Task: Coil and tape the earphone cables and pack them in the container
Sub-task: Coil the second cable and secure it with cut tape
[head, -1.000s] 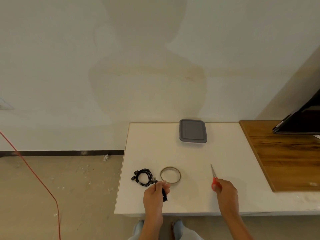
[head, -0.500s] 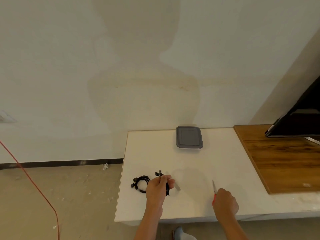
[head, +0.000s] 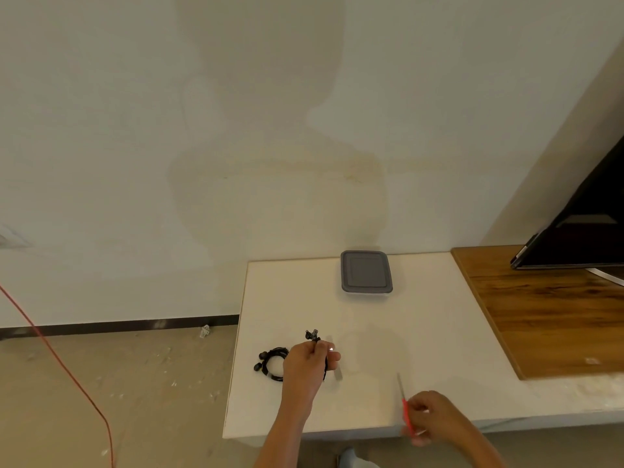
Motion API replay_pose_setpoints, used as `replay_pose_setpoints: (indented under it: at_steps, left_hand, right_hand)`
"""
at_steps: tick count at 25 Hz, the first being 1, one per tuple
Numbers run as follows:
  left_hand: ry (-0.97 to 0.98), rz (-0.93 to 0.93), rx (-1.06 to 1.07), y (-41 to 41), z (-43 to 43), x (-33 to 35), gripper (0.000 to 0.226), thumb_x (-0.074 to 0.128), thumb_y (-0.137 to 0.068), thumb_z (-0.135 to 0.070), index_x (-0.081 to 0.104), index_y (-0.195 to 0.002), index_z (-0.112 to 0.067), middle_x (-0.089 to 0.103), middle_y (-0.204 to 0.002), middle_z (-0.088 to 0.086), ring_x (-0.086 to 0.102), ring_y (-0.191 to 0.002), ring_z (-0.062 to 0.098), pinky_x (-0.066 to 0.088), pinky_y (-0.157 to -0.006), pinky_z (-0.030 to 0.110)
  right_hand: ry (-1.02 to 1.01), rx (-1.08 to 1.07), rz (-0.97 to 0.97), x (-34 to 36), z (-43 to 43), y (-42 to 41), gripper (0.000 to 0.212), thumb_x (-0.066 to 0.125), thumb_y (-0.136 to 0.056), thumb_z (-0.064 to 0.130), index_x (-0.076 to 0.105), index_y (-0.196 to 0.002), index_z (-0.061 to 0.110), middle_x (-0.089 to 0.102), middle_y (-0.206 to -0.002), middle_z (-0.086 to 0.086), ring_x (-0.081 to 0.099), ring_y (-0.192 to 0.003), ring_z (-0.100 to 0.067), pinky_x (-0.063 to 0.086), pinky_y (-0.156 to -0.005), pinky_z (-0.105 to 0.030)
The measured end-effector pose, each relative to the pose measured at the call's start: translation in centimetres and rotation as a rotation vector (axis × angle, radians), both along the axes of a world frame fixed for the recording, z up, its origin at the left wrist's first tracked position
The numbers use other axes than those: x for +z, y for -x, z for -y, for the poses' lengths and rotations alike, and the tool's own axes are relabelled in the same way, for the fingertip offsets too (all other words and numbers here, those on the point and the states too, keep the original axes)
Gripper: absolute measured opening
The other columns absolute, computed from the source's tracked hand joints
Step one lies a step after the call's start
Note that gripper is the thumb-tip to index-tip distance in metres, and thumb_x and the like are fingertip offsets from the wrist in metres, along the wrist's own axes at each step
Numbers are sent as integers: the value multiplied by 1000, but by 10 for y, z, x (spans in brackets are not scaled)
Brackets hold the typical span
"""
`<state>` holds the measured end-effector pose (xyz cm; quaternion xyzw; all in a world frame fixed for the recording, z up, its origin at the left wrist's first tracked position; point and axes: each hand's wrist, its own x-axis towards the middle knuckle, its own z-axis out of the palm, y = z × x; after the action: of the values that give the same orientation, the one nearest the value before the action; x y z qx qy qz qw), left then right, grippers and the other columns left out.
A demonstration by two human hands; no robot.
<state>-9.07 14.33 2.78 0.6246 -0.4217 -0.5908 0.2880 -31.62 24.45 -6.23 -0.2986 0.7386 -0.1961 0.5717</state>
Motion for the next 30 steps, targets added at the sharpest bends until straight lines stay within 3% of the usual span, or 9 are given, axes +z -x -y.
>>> replay_pose_setpoints:
  at_steps: [3,5,8,11,14,18,23,25,30]
  left_hand:
    - [13,24,-45,2,1,2,25,50,-93,-14,71,-80,-14,75,-70,-1,67,-62,5,47,-61,14]
    - [9,31,-71,2,3,2,26,49,-93,-15,72,-81,-14,75,-70,-2,69,-66,8,51,-65,18]
    - [-26,25,-73,1,5,-2,26,50,-93,-13,72,-81,-13,76,-71,2,68,-66,11,52,-64,20]
    - [-65,-34,-41,1,4,-1,25,49,-94,-9,72,-83,-7,75,-70,4,65,-59,8,50,-57,16]
    - [-75,-54,-16,0,2,1,26,48,-95,-9,72,-85,-5,75,-70,5,65,-57,7,49,-56,14]
    - [-65,-58,19,-4,-1,0,27,50,-94,-10,73,-83,-9,75,-69,1,67,-63,7,49,-63,18]
    - [-73,-70,35,-12,-9,-2,29,53,-93,-12,73,-73,-11,73,-66,5,68,-65,12,50,-64,23]
    - [-78,-46,46,-15,-10,-8,29,52,-95,-13,74,-76,-14,75,-70,5,69,-76,17,50,-71,25]
    - [-114,-31,79,-21,-10,-21,25,50,-96,-15,73,-87,-12,76,-73,0,69,-72,12,50,-71,24]
  right_hand:
    - [112,-143,440,12,-10,-26,33,75,-76,7,62,-103,-8,68,-95,-28,69,-78,-32,54,-70,-34]
    - [134,-151,559,13,-10,-45,40,80,-66,10,63,-98,-7,68,-87,-25,66,-71,-26,53,-64,-30]
    - [37,-191,711,9,-1,-72,27,71,-69,15,63,-84,-5,63,-77,-22,61,-61,-21,48,-51,-26]
    - [23,-244,871,4,12,-92,37,78,-64,27,68,-81,-4,63,-83,-23,58,-66,-23,50,-59,-29]
    - [124,-337,959,1,21,-103,43,83,-61,29,68,-83,-5,64,-87,-24,59,-65,-25,48,-59,-30]
    - [209,-508,1071,-2,32,-113,54,94,-48,23,69,-85,-7,63,-88,-28,60,-67,-28,57,-61,-32]
    - [237,-560,1077,-3,41,-120,54,91,-54,25,67,-94,-4,64,-86,-24,61,-65,-25,54,-52,-26]
    - [243,-581,1052,-2,43,-121,48,86,-62,27,68,-94,-3,64,-87,-22,61,-65,-22,53,-51,-24]
    - [263,-624,973,3,44,-120,37,74,-78,23,66,-99,-6,64,-88,-24,62,-65,-21,54,-53,-23]
